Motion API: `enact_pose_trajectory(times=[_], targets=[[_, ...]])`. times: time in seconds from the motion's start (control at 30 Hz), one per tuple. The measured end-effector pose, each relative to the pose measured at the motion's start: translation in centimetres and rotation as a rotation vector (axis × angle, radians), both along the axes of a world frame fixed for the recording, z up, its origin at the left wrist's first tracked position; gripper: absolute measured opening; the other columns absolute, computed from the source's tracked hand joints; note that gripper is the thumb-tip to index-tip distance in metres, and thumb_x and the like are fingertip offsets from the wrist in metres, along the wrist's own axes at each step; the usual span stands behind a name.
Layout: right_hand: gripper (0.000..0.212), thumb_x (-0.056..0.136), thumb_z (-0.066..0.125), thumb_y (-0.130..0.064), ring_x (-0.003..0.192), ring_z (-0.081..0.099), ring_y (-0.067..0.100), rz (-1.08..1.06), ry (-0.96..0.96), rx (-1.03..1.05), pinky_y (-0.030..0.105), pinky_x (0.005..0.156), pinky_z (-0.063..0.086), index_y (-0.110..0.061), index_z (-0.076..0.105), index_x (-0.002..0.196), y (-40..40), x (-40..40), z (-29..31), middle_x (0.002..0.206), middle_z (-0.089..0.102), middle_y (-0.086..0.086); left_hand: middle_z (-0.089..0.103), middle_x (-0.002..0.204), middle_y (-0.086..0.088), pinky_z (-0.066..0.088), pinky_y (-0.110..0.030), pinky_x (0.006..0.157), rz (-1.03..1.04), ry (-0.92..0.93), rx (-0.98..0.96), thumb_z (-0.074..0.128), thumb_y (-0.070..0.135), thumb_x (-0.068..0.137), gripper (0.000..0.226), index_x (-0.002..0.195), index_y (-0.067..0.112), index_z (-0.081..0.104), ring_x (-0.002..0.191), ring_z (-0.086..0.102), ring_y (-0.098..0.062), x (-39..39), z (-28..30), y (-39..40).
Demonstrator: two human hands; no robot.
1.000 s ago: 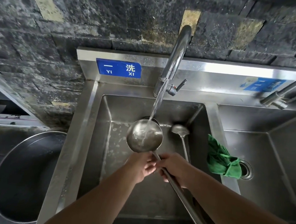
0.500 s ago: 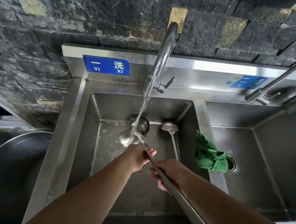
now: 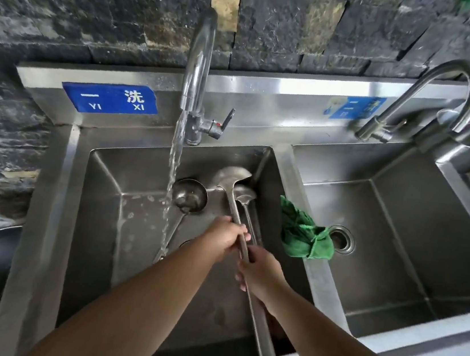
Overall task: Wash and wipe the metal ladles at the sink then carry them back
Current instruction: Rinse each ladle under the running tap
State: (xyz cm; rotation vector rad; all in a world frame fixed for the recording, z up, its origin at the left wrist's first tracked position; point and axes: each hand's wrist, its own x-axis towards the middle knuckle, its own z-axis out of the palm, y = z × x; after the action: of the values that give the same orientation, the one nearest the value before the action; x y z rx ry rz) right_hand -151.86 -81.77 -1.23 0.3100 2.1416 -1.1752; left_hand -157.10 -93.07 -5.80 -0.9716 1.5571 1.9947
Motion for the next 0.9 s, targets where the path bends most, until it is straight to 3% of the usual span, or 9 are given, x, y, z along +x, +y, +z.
enact_pose_trajectory(times=[0.1, 0.2, 0.3, 0.4, 0.57, 0.63, 0.77, 0.83, 0.9], targets=[[0.008, 0.091, 0.055, -0.022, 0.077, 0.072, 0.019, 0.078, -0.077, 0.014, 0.036, 0.069, 0.061, -0.022, 0.063, 0.093, -0.2, 0.0, -1.6, 0.087, 0.072, 0.006, 0.053, 0.07, -0.01, 0.051, -0.022, 0.042, 0.018, -0.05, -0.045, 0.046, -0.002, 0.097, 0.022, 0.077, 0.006, 0.047, 0.038, 0.059, -0.007, -1.7, -1.8, 0.0], [0.011, 0.09, 0.058, -0.017, 0.088, 0.072, 0.027, -0.032, -0.192, -0.085, 0.046, 0.077, 0.061, -0.018, 0.065, 0.098, -0.9, -1.0, -3.5, 0.099, 0.07, 0.013, 0.049, 0.071, -0.01, 0.05, -0.024, 0.05, -0.017, -0.063, -0.042, 0.04, -0.006, 0.098, 0.022, 0.08, 0.006, 0.047, 0.052, 0.054, -0.013, -2.9, -3.8, 0.0], [0.013, 0.092, 0.059, -0.008, 0.096, 0.071, 0.031, -0.182, -0.285, -0.164, 0.047, 0.077, 0.061, -0.017, 0.064, 0.1, -1.7, -2.2, -5.6, 0.102, 0.068, 0.015, 0.05, 0.076, -0.008, 0.047, -0.024, 0.054, -0.031, -0.071, -0.033, 0.035, -0.012, 0.096, 0.022, 0.103, 0.004, 0.048, 0.06, 0.051, -0.014, -3.9, -5.7, -0.2], [0.016, 0.093, 0.059, -0.007, 0.089, 0.07, 0.027, -0.245, -0.34, -0.155, 0.043, 0.072, 0.062, -0.022, 0.059, 0.092, -2.2, -2.6, -7.5, 0.094, 0.066, 0.009, 0.053, 0.082, -0.007, 0.045, -0.024, 0.056, -0.091, -0.071, -0.047, 0.033, -0.016, 0.092, 0.033, 0.11, 0.006, 0.05, 0.061, 0.057, -0.013, -4.0, -7.4, -0.5], [0.02, 0.093, 0.057, -0.003, 0.079, 0.064, 0.022, -0.246, -0.417, -0.133, 0.038, 0.064, 0.059, -0.016, 0.06, 0.108, -3.5, -2.0, -11.7, 0.096, 0.064, 0.01, 0.056, 0.113, -0.01, 0.053, -0.029, 0.071, -0.161, -0.072, -0.044, 0.036, -0.017, 0.093, 0.056, 0.142, 0.009, 0.041, 0.099, 0.058, -0.024, -2.6, -10.2, -1.8], [0.022, 0.094, 0.055, -0.002, 0.081, 0.065, 0.022, -0.247, -0.435, -0.141, 0.038, 0.068, 0.059, -0.016, 0.06, 0.11, -3.7, -1.9, -12.6, 0.1, 0.064, 0.011, 0.053, 0.118, -0.01, 0.055, -0.021, 0.064, -0.198, -0.05, -0.044, 0.037, -0.02, 0.092, 0.059, 0.142, 0.01, 0.042, 0.102, 0.055, -0.023, -2.1, -10.9, -2.3], [0.018, 0.088, 0.054, -0.008, 0.086, 0.07, 0.029, -0.194, -0.415, -0.072, 0.046, 0.072, 0.062, -0.024, 0.063, 0.09, -4.7, -1.5, -15.8, 0.098, 0.07, 0.013, 0.057, 0.092, -0.004, 0.045, -0.025, 0.067, -0.253, -0.066, -0.015, 0.038, -0.01, 0.094, 0.043, 0.11, 0.023, 0.06, 0.073, 0.054, -0.016, -1.4, -12.8, -3.5], [0.018, 0.081, 0.054, -0.015, 0.085, 0.072, 0.03, -0.145, -0.382, -0.043, 0.052, 0.072, 0.061, -0.023, 0.067, 0.091, -4.7, -1.2, -19.7, 0.094, 0.072, 0.012, 0.055, 0.083, -0.003, 0.042, -0.025, 0.067, -0.263, -0.074, 0.015, 0.04, -0.005, 0.097, 0.037, 0.124, 0.015, 0.055, 0.069, 0.051, -0.014, -1.3, -13.5, -3.7], [0.024, 0.075, 0.052, -0.022, 0.084, 0.071, 0.028, -0.102, -0.371, 0.007, 0.051, 0.074, 0.061, -0.024, 0.067, 0.094, -4.8, -1.2, -23.6, 0.091, 0.073, 0.008, 0.064, 0.102, -0.011, 0.049, -0.03, 0.083, -0.288, -0.056, -0.009, 0.053, 0.008, 0.091, 0.044, 0.135, 0.005, 0.048, 0.088, 0.062, -0.024, -1.4, -14.7, -3.9]])
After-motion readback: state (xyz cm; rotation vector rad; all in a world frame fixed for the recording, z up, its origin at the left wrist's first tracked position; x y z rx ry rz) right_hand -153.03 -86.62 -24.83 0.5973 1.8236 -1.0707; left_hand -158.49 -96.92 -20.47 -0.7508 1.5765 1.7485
